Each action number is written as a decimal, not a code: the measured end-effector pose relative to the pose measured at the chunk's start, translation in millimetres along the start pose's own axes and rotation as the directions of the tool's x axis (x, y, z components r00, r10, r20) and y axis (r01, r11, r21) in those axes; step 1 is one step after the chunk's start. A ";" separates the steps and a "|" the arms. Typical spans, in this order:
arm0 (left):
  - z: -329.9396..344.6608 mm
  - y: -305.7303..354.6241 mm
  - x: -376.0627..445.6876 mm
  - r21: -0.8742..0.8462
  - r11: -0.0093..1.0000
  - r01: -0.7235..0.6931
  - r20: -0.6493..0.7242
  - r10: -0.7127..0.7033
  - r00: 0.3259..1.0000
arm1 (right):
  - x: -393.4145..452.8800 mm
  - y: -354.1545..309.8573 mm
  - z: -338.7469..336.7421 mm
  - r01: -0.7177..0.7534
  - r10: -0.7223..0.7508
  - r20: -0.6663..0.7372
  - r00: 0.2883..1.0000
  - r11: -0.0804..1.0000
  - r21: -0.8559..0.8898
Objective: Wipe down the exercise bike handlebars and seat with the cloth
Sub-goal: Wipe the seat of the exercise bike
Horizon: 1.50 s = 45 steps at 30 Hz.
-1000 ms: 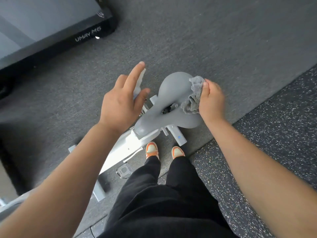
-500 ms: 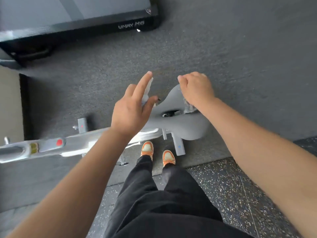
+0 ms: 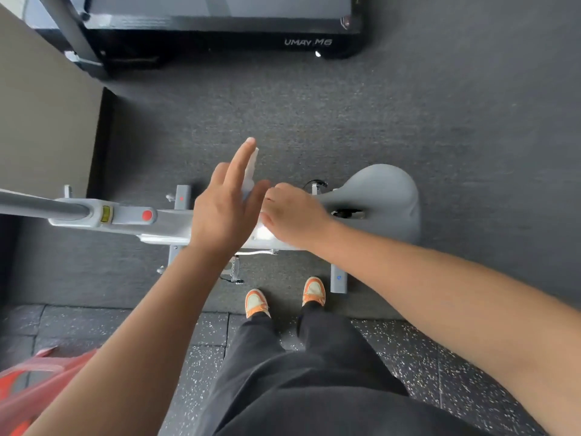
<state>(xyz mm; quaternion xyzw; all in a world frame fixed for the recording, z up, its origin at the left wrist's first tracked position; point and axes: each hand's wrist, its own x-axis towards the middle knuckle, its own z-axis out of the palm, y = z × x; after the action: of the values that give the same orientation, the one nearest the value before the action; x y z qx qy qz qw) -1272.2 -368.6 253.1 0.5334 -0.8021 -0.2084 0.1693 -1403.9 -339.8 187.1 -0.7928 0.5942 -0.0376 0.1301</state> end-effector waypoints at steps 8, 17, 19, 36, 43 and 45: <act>5.6 -0.2 -6.2 -0.040 0.998 -0.044 -0.016 0.043 0.999 | -75.3 12.4 44.3 0.180 -0.179 0.013 0.984 0.980 -0.089; 24.3 11.0 -19.2 -0.088 0.994 -0.070 0.016 0.072 0.997 | -168.4 43.9 34.6 0.055 -0.101 -0.115 0.988 0.936 -0.348; 25.7 16.9 -21.2 -0.090 0.993 -0.081 0.018 0.083 0.996 | -178.1 44.3 34.7 -0.039 -0.007 -0.145 0.989 0.950 -0.310; 21.6 31.1 -22.5 -0.077 0.985 -0.154 0.025 0.156 0.987 | -132.6 129.0 -12.3 -0.717 0.922 0.098 0.375 0.222 0.660; 21.8 27.0 -24.5 -0.084 0.983 -0.161 0.028 0.164 0.986 | -161.9 116.9 12.9 -0.427 0.902 0.358 0.240 -0.233 0.874; 24.0 29.0 -24.7 -0.087 0.984 -0.154 0.033 0.157 0.987 | -168.5 99.9 15.9 -0.359 0.900 0.373 0.225 -0.279 0.890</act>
<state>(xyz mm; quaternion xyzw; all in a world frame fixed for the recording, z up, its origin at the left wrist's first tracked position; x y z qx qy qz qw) -1297.6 -332.1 246.3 0.4574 -0.8349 -0.2387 0.1916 -1542.6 -202.8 162.8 -0.0129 0.7915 -0.4696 0.3911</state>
